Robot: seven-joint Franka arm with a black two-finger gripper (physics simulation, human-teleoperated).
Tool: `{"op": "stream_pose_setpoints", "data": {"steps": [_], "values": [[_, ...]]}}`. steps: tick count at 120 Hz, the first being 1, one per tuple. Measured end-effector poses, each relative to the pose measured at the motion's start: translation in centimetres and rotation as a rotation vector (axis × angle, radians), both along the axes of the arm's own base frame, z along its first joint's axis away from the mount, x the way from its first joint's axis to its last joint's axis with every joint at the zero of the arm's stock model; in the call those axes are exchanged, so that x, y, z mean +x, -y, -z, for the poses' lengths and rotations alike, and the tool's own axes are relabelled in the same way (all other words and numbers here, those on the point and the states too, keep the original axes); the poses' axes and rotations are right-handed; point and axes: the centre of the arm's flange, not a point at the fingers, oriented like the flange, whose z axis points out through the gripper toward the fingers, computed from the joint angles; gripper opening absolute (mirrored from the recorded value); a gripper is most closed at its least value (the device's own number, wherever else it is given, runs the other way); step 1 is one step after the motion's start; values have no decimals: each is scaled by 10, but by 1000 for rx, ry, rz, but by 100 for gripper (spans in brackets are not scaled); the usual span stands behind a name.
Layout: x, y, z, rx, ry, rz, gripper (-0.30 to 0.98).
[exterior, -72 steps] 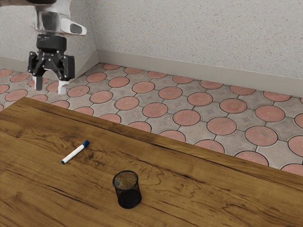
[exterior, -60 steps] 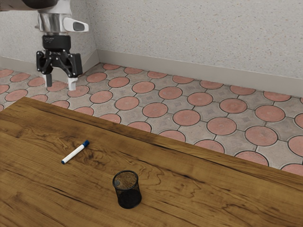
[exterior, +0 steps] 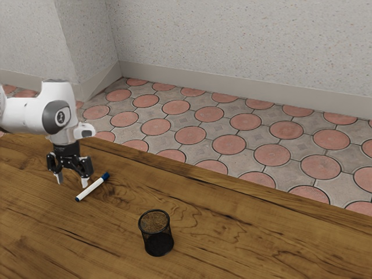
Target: Put the marker into the pen holder.
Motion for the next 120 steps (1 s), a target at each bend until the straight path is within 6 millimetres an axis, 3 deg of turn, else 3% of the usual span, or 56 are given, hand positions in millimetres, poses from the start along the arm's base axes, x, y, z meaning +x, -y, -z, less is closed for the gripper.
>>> {"op": "stream_pose_setpoints", "data": {"steps": [12, 25, 36, 50, 76, 120], "values": [[-4, -6, 25, 13, 74, 72, 63], [3, -10, 34, 30, 143, 152, 53], [7, -14, 36, 42, 183, 207, 44], [13, 0, 38, 43, 213, 299, 36], [5, 2, 50, 34, 228, 379, 28], [-2, -4, 56, 13, 278, 395, 4]]}}
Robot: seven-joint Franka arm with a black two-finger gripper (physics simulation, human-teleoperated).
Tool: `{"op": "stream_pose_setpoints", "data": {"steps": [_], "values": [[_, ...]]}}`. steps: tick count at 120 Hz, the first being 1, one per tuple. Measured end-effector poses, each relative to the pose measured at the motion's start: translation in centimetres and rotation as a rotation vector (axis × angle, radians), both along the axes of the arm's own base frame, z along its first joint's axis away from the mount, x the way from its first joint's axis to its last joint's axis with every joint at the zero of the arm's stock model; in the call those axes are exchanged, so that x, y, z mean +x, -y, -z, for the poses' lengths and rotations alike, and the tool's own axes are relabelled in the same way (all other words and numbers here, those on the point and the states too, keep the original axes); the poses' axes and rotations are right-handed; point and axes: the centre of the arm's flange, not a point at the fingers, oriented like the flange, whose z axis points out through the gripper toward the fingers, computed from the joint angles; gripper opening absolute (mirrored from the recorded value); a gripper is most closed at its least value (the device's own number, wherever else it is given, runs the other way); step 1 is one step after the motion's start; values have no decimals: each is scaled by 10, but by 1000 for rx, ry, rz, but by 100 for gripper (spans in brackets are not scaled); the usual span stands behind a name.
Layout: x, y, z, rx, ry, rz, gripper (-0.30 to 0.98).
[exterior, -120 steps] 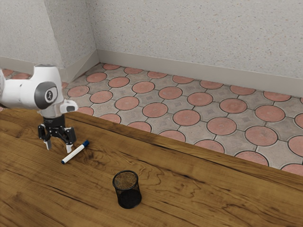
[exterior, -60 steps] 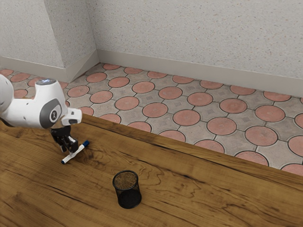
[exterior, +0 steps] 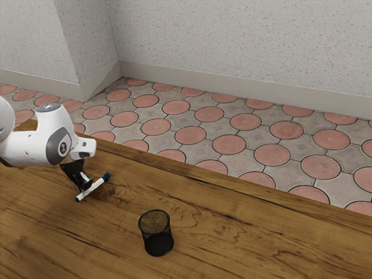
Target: Put the marker into the pen holder.
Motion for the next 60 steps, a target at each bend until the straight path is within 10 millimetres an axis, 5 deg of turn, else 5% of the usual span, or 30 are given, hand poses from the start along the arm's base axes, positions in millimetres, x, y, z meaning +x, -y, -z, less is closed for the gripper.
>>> {"op": "stream_pose_setpoints", "data": {"steps": [60], "values": [[-7, -4, 0, -16, 36, 1, -4]]}}
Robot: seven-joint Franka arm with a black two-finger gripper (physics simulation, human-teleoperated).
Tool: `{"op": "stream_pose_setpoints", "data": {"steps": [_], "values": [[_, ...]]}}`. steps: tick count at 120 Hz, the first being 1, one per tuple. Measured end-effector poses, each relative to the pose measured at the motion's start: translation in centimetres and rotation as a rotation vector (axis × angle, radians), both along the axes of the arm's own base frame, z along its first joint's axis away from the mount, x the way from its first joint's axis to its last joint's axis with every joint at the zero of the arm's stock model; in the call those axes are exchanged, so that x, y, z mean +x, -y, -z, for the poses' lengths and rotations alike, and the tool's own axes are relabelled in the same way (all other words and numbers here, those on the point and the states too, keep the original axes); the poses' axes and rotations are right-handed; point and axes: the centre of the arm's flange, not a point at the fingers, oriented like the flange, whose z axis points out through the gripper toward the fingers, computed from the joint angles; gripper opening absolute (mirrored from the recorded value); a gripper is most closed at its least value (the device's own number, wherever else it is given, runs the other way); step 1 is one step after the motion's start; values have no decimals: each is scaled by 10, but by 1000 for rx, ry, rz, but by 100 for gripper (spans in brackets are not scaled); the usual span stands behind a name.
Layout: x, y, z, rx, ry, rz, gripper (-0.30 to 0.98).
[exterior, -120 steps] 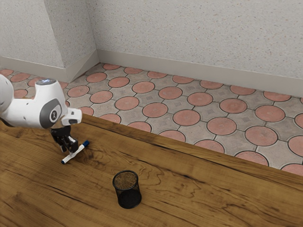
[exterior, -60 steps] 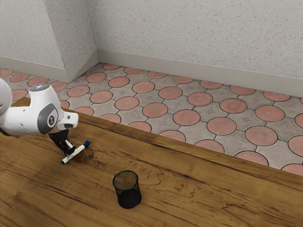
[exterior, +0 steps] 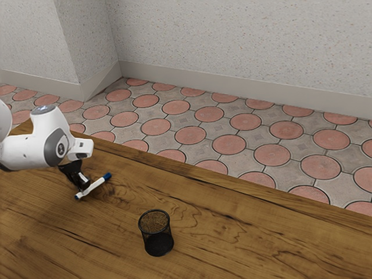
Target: Put the marker into the pen holder.
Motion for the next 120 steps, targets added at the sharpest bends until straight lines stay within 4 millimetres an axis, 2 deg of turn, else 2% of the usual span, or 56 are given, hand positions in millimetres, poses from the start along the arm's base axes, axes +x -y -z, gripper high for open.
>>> {"op": "stream_pose_setpoints", "data": {"steps": [12, 22, 32, 50, 70, 96, 120], "values": [[8, 12, -23, 6, 31, 29, -7], [14, 37, -56, 14, 57, 83, -8], [11, 65, -87, 21, 69, 136, -9], [-9, 131, -124, 19, 76, 226, -10], [-29, 230, -167, 66, 68, 355, -10], [-63, 303, -185, 111, -29, 346, -9], [-87, 332, -186, 126, -107, 270, -8]]}}
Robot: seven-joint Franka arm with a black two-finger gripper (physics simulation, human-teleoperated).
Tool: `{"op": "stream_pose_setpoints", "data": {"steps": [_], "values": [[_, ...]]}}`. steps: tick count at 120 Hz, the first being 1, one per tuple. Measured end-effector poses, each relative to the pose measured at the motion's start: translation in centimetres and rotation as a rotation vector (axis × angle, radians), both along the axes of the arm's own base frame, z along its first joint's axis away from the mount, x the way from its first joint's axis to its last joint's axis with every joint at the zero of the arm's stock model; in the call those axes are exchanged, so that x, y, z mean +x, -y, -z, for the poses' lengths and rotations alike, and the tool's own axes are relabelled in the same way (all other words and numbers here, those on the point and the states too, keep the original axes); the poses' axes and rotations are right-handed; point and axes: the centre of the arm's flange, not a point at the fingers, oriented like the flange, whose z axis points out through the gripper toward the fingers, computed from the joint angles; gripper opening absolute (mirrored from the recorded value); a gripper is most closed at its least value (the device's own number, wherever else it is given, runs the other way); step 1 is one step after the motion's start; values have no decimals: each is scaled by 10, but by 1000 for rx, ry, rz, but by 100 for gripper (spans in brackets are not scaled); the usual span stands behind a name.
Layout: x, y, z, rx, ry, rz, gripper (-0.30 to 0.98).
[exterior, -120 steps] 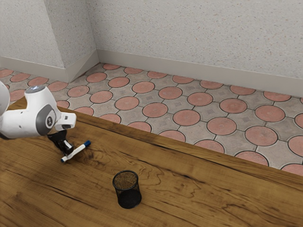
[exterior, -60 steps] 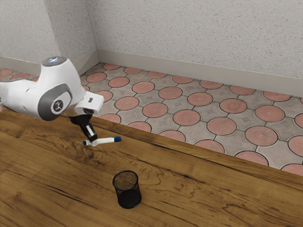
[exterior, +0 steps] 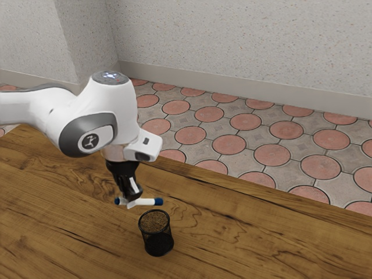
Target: Put the marker into the pen holder.
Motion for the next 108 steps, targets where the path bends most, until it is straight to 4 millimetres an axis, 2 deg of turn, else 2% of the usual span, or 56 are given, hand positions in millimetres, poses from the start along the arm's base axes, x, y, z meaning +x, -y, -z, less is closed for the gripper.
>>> {"op": "stream_pose_setpoints", "data": {"steps": [14, 28, 64, 76, 88, 98, 100, 104, 108], "values": [[-13, 15, -9, 14, -8, -36, -8], [-20, 24, -7, 18, -31, -77, -8], [-5, 13, 27, 17, -124, -199, -7], [11, 13, 34, 8, -140, -222, -5], [29, 17, 44, -6, -165, -236, 3], [55, 16, 60, -24, -199, -254, 19], [60, 15, 58, -29, -195, -260, 23], [76, 14, 40, -47, -165, -270, 29], [93, 13, 8, -72, -117, -279, 35]]}}
